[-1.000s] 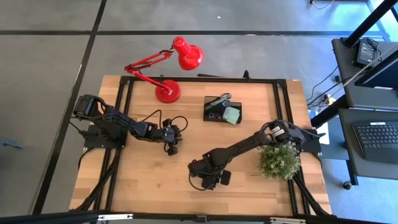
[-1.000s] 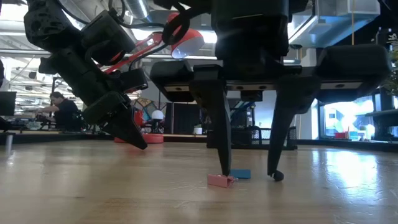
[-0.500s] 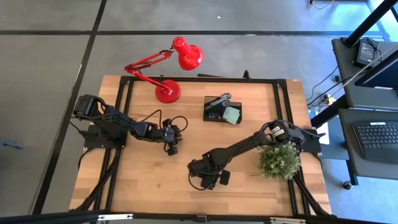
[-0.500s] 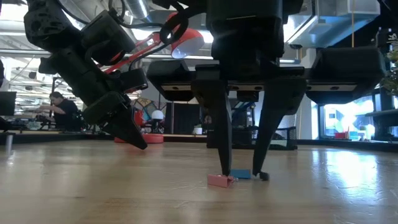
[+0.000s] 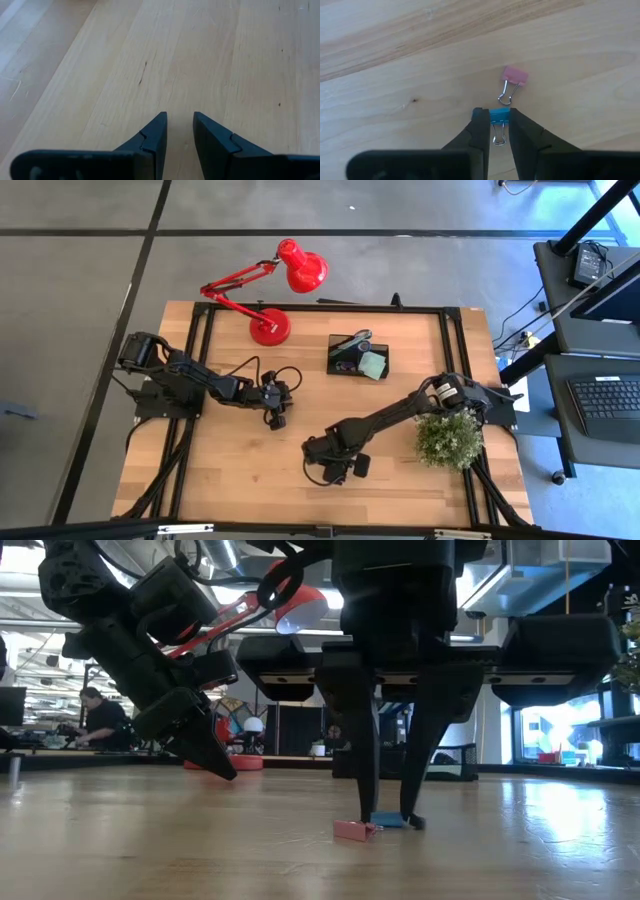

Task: Pick and place office supplies into organizer
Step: Put the blue binder clip into the black desk organizer

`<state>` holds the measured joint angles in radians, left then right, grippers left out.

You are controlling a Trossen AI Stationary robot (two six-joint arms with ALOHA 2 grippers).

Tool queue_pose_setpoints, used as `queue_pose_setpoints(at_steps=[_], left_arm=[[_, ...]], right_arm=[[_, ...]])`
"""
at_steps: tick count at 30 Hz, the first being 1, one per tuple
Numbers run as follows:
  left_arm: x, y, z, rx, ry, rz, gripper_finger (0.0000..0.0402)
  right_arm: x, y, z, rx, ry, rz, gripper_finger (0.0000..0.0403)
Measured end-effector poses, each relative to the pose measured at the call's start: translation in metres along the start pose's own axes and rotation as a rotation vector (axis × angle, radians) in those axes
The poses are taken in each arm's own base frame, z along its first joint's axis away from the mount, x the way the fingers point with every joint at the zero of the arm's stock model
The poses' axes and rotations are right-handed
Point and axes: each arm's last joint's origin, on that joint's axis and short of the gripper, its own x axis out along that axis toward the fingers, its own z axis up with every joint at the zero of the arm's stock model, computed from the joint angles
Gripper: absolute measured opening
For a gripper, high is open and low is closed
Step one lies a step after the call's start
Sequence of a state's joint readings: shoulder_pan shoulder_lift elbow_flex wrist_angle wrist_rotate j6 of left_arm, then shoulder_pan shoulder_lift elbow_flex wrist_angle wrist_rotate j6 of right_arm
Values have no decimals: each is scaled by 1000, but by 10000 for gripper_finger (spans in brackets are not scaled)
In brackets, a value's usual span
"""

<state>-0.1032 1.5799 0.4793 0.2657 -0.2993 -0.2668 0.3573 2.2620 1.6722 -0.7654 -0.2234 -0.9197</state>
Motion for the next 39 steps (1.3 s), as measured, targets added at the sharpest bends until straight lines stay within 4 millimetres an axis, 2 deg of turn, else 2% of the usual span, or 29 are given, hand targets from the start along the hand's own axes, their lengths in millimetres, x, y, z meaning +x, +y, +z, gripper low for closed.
queue_pose_setpoints(at_steps=[8, 18, 23, 28, 33, 39], left_arm=[[0, 0, 0, 0, 0, 0, 88], [0, 0, 0, 0, 0, 0, 88], [0, 0, 0, 0, 1, 0, 88], [0, 0, 0, 0, 1, 0, 88], [0, 0, 0, 1, 1, -1, 88], [0, 0, 0, 0, 1, -2, 88]], right_arm=[[-2, 0, 0, 51, 16, -17, 55], [-20, 10, 6, 59, 147, -106, 54], [-30, 12, 3, 210, 162, -109, 54], [-53, 8, -1, 356, 173, -196, 54], [-89, 3, -11, 470, 223, -371, 55], [-134, -5, -47, 677, 359, -566, 59]])
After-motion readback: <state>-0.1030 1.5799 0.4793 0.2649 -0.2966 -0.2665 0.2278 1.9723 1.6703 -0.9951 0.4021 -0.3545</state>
